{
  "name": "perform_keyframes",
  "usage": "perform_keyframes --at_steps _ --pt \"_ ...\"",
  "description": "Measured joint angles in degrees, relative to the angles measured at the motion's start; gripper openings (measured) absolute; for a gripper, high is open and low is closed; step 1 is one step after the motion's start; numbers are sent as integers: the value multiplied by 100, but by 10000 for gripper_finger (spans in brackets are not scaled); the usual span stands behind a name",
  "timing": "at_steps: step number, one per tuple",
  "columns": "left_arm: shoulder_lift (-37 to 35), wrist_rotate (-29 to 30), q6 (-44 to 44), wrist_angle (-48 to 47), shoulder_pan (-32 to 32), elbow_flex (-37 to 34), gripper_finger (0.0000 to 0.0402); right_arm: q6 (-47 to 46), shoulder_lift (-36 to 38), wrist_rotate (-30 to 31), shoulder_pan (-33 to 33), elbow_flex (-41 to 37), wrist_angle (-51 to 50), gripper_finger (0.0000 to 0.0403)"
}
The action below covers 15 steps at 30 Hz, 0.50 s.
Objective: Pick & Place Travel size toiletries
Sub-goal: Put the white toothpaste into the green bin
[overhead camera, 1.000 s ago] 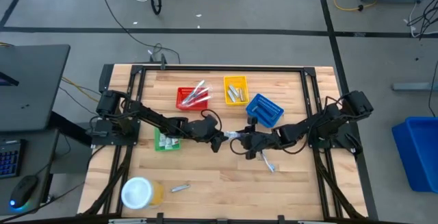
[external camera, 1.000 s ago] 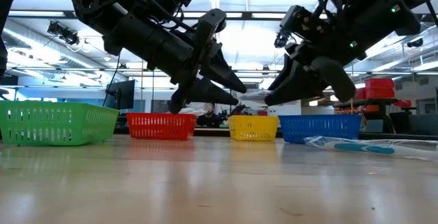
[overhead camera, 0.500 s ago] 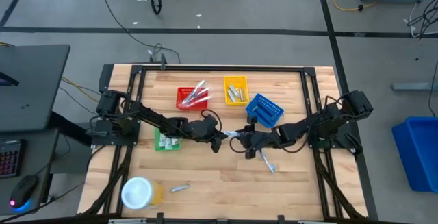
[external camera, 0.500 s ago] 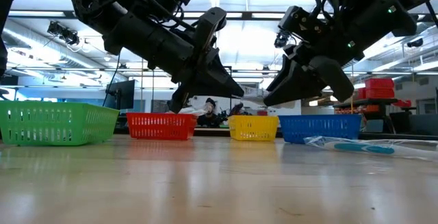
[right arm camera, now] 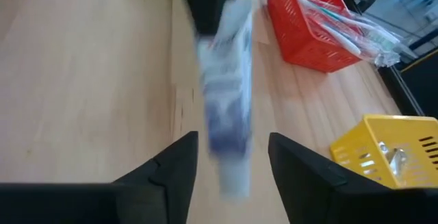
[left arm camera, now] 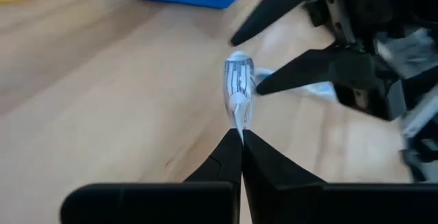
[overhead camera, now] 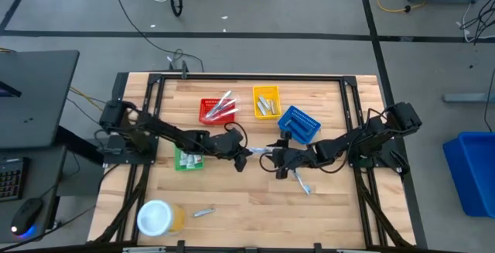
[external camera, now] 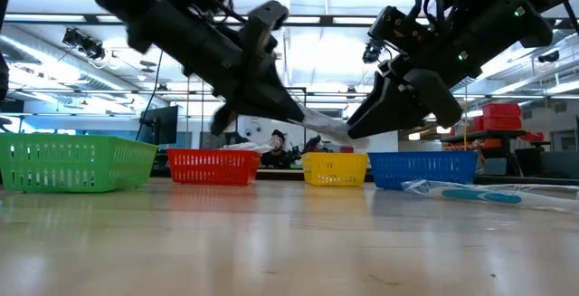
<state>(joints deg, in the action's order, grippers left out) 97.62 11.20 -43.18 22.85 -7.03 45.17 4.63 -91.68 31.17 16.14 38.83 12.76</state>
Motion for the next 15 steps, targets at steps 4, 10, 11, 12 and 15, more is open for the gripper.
perform_keyframes --at_steps 4,10,11,12,15 --pt "-673 269 -2 -1180 -22 0 4 31 0 17 -5 0 -25 201" --pt "-2007 607 69 -3010 -200 4 4 -179 0 14 -33 0 -114 214" --pt "-2232 718 153 -3344 -250 4 5 -180 0 14 -33 0 -110 215" --pt "-2456 864 195 -3717 -306 4 5 -180 0 15 -33 0 -99 215" --pt "-3034 1240 186 -4563 -481 4 5 -146 0 16 -33 0 -3 212"
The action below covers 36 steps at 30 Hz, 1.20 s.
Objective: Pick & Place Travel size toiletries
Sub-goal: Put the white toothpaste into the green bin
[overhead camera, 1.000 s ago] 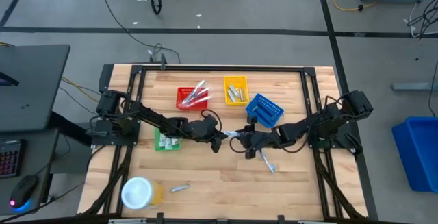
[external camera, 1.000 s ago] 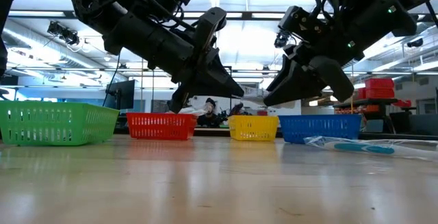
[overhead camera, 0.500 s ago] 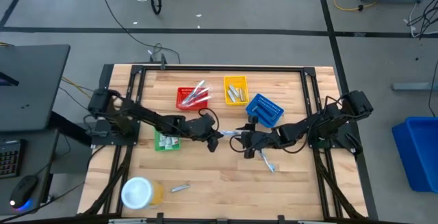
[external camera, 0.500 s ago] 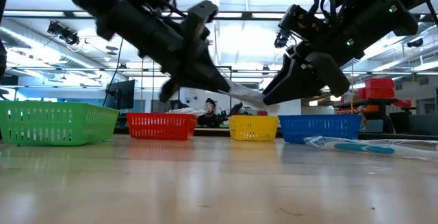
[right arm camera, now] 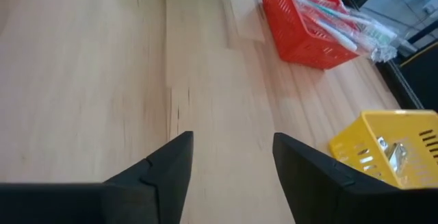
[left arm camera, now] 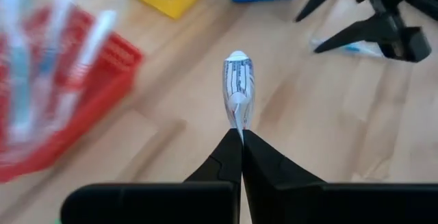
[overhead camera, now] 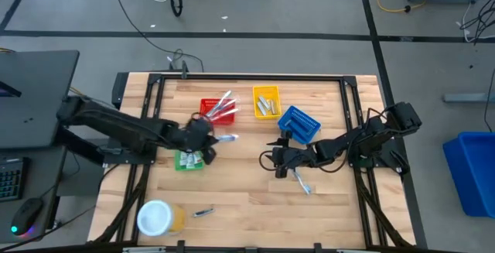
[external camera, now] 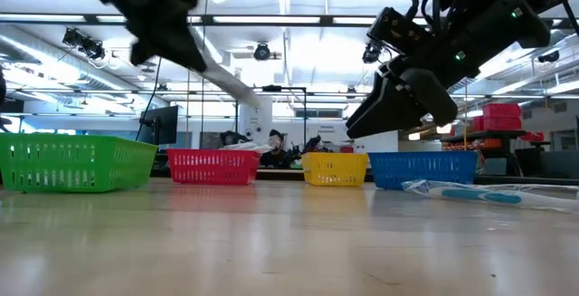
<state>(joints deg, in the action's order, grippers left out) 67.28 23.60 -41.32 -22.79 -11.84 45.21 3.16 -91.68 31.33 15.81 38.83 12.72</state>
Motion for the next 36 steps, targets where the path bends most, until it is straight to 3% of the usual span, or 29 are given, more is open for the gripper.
perform_keyframes --at_steps 6,10,16,23,27,36 --pt "-859 848 107 -1500 -399 1 5 72 0 -2 0 0 149 202" --pt "-1010 887 223 -2724 -630 2 5 72 0 -2 0 0 128 199" --pt "-922 871 -796 -4047 -848 -2 5 72 0 -4 0 0 129 198" --pt "-924 498 -1036 -4105 -1212 0 5 72 0 -4 0 0 125 196" --pt "-923 629 -1266 -4084 -1386 -47 5 72 0 -7 0 0 125 195" --pt "-900 411 -1839 -3871 -1407 -682 9 -81 0 -12 0 0 124 198"
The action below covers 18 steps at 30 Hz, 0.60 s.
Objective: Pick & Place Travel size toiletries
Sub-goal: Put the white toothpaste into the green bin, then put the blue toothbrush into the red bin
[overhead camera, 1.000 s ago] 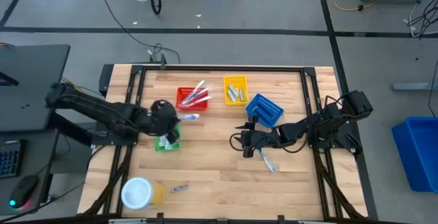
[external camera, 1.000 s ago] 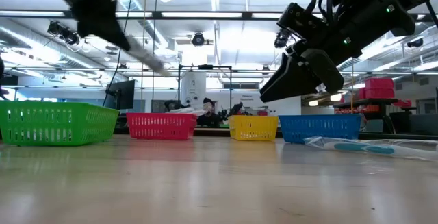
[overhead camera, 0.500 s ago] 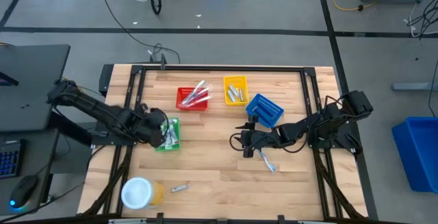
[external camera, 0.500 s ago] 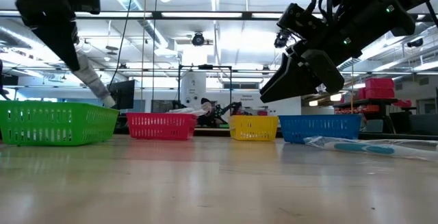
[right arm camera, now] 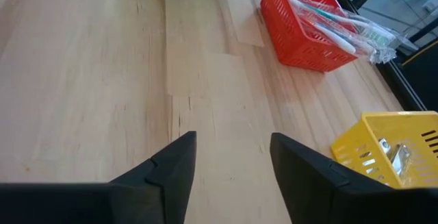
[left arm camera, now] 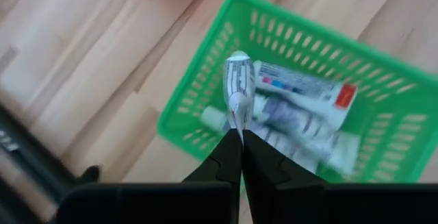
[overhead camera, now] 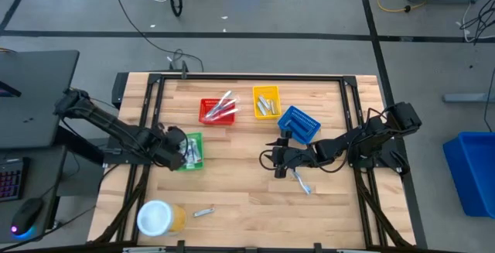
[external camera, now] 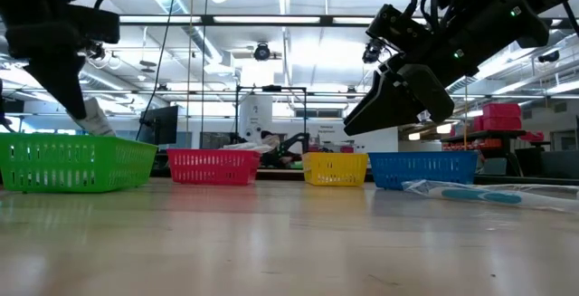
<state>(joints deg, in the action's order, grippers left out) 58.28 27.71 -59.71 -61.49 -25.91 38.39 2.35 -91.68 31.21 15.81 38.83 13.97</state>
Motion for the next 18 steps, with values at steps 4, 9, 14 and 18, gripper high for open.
perform_keyframes --at_steps 4,9,14,18 --pt "0 6 -63 234 0 -22 35 0 0 -1 -4 0 -1 204" --pt "0 -227 -429 282 2 -22 81 0 0 -3 -4 0 -1 210" --pt "0 -435 -457 728 2 -22 120 -19 0 -273 -4 0 1 210" --pt "0 -80 -35 1599 0 -22 137 -295 0 -832 -4 0 -9 207"
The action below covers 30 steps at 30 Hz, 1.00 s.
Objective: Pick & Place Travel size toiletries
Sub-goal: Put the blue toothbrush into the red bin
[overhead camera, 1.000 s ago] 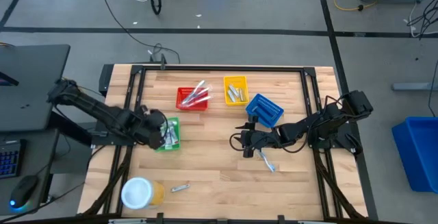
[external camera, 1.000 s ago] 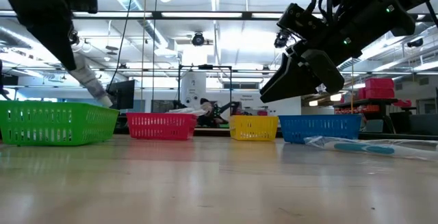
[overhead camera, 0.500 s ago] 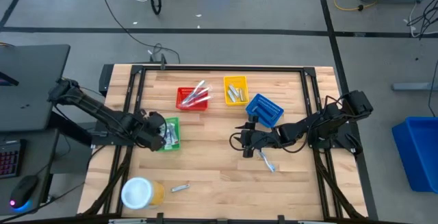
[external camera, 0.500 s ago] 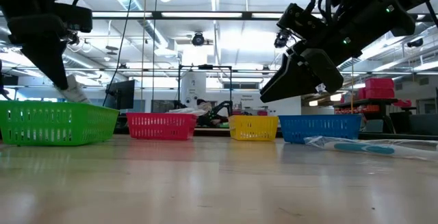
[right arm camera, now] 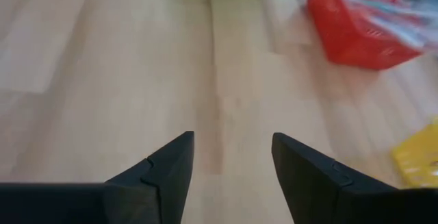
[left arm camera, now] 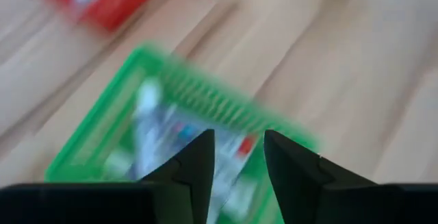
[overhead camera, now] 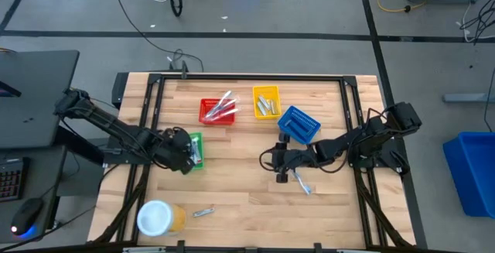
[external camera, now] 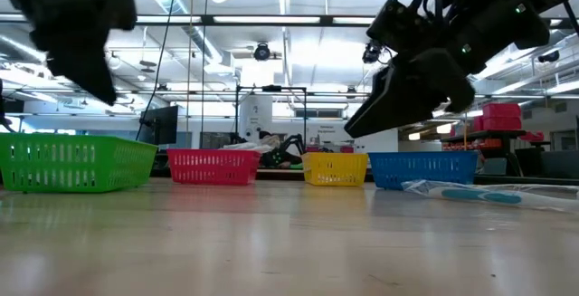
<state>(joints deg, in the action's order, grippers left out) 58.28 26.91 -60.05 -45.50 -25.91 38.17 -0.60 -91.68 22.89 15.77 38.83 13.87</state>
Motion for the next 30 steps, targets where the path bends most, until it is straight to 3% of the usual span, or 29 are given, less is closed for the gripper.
perform_keyframes --at_steps 5,9,14,18,30 --pt "0 456 1091 1607 2 0 141 -651 208 -103 145 6 -535 203" --pt "0 605 2000 2949 2 0 139 -1536 727 -325 355 148 -1672 199" --pt "0 724 3014 3958 2 0 134 -3269 1205 -980 559 194 -3139 192" --pt "0 844 3275 4078 2 0 129 -4163 1200 -1400 749 49 -3608 188" --pt "374 973 3265 4007 2 0 120 -4392 699 -1080 859 -527 -2861 185"
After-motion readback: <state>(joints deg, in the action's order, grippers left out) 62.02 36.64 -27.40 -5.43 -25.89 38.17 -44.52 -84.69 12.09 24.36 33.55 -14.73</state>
